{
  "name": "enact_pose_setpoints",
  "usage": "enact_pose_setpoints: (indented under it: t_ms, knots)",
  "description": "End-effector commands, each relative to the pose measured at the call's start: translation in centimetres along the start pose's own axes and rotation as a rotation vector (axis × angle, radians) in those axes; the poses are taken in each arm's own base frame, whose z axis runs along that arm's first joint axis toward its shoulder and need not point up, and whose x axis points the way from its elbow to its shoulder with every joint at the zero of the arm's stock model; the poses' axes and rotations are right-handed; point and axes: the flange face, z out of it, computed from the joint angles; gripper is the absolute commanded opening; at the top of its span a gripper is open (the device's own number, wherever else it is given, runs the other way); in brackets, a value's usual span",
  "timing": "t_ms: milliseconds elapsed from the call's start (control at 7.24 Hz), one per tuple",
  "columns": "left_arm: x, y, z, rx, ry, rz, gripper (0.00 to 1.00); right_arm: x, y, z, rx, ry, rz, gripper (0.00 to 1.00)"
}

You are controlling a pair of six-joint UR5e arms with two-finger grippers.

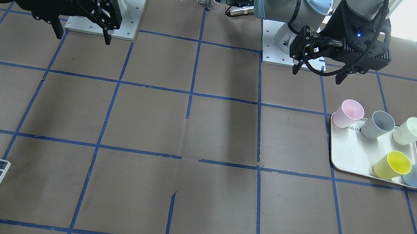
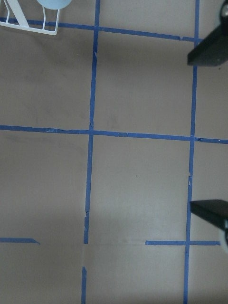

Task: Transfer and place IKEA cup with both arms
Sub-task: 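Move the right gripper down over the light blue cup in the wire rack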

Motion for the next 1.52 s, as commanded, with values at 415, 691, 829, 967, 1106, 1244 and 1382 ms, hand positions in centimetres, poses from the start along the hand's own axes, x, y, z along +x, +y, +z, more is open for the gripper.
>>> enact_pose_setpoints:
  t_ms: [415,691,829,967,1106,1244,1382]
  knots:
    - [-0.1,0.0,-0.1,0.003,-0.002,0.0,1.0,2.6,-0.8,0.1,0.005,0.014,0.0,1.0]
    - [-0.1,0.0,-0.1,0.003,0.001,0.0,1.0,8.8,-1.8,-0.1,0.015,0.033,0.066,1.0]
    - [0.0,-0.1,-0.1,0.003,0.003,0.0,1.0,12.0,-2.3,0.4,0.017,0.041,0.118,1.0]
    - [0.0,0.0,0.0,0.002,0.006,-0.002,1.0,15.8,-4.5,2.8,0.0,0.038,0.12,1.0]
    - [0.0,0.0,0.1,-0.002,0.003,0.0,1.0,18.5,-6.5,5.1,-0.014,0.037,0.095,0.97]
    - [-0.1,-0.4,0.5,-0.006,0.007,-0.003,1.0,21.2,-8.8,8.1,-0.004,0.038,0.096,0.96]
    - [-0.1,-0.6,0.5,0.0,0.006,-0.008,1.0,23.5,-10.3,10.7,0.001,0.037,0.03,0.97]
